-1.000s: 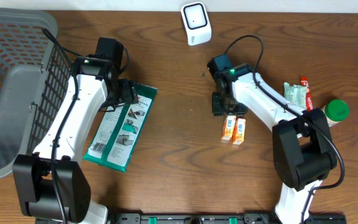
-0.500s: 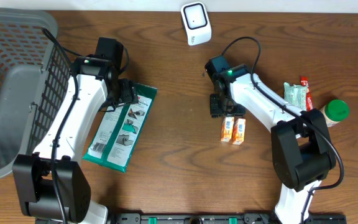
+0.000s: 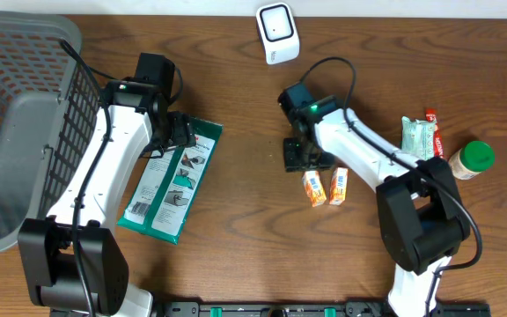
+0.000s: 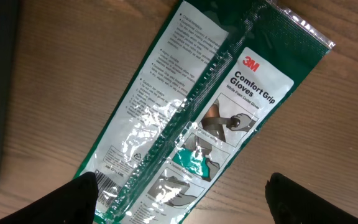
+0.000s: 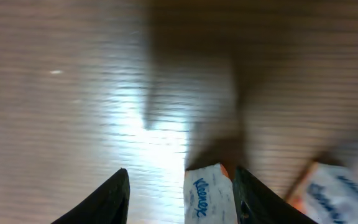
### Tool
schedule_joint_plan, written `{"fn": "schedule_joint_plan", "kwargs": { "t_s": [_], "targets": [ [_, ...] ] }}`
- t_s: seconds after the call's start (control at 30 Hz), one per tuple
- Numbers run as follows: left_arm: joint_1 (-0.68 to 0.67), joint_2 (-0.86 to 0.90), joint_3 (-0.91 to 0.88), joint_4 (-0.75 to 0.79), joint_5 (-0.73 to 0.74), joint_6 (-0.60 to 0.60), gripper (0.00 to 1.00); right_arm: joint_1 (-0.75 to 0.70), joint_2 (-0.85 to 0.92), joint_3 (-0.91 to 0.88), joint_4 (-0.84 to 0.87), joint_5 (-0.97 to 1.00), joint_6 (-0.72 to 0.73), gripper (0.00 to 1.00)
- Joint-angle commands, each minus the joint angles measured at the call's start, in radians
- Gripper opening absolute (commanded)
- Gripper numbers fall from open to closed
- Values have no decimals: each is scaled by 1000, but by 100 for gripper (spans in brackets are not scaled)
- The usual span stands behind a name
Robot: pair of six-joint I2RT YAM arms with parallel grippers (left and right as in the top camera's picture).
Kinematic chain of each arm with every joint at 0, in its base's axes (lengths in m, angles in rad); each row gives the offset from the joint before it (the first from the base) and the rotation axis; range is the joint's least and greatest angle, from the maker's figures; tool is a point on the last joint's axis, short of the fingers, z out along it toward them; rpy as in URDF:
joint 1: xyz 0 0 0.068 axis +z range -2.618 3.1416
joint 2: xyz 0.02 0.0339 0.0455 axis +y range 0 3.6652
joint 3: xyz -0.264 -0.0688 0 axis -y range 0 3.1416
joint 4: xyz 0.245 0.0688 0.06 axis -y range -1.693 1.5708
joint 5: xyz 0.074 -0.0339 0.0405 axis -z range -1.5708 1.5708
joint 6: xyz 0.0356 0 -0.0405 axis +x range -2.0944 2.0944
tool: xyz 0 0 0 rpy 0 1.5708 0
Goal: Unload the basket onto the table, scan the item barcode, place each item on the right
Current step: 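Grasp the left orange Kleenex pack with the right gripper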
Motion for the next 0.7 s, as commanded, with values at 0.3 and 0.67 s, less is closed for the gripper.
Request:
{"fn": "schedule_joint_plan", "kwargs": {
  "t_s": [0.3,0.67],
  "targets": [
    [2,-3,14,-5,-9,2,87,-17,-30,181,-103,-17,-169,64],
    [2,-3,14,-5,-9,2,87,-6,-28,161,-290,-17,-267,75]
  ]
}}
